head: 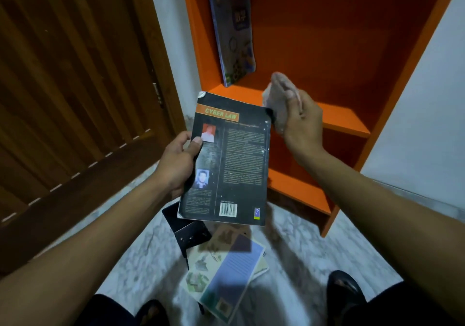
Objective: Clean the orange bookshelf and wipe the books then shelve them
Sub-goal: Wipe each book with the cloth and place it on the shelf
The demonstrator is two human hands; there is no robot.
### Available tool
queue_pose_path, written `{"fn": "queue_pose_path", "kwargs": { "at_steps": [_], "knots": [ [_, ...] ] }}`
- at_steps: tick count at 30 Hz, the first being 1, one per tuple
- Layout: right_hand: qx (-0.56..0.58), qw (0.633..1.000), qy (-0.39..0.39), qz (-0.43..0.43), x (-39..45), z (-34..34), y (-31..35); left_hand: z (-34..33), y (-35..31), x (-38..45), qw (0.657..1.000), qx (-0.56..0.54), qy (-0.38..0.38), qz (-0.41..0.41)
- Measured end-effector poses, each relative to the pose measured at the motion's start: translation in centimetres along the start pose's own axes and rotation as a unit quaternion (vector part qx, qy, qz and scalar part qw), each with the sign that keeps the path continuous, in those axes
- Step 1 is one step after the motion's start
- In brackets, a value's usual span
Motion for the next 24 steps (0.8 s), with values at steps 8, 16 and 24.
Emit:
{"fn": "queue_pose_path", "kwargs": {
  "at_steps": [8, 16, 24],
  "knots": [
    [-0.201, 0.951, 0.177, 0.152, -5.9, -4.6, -1.4, -0.8, -0.9, 0.5, 0.998, -0.057, -0.021, -0.033],
    [-0.162, 0.922, 0.331, 0.120, -12.9, -6.6, -4.7, 3.2, 0.0, 2.0, 0.989, -0.115, -0.091, -0.011],
    [0.062, 0.906, 0.336, -0.250, -11.6, -6.5, -8.1, 6.5, 2.4, 1.3, 0.985, -0.049, -0.165, 0.001]
  ]
}}
Point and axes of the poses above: each hand's wrist, its own x-axis towards the middle knuckle, its own z-axis out of the back of the hand, y = z × x, the point moved 9 cm from there along x, towards the middle knuckle, and after that the axes turned 7 degrees about -z, right-handed, at the moved point
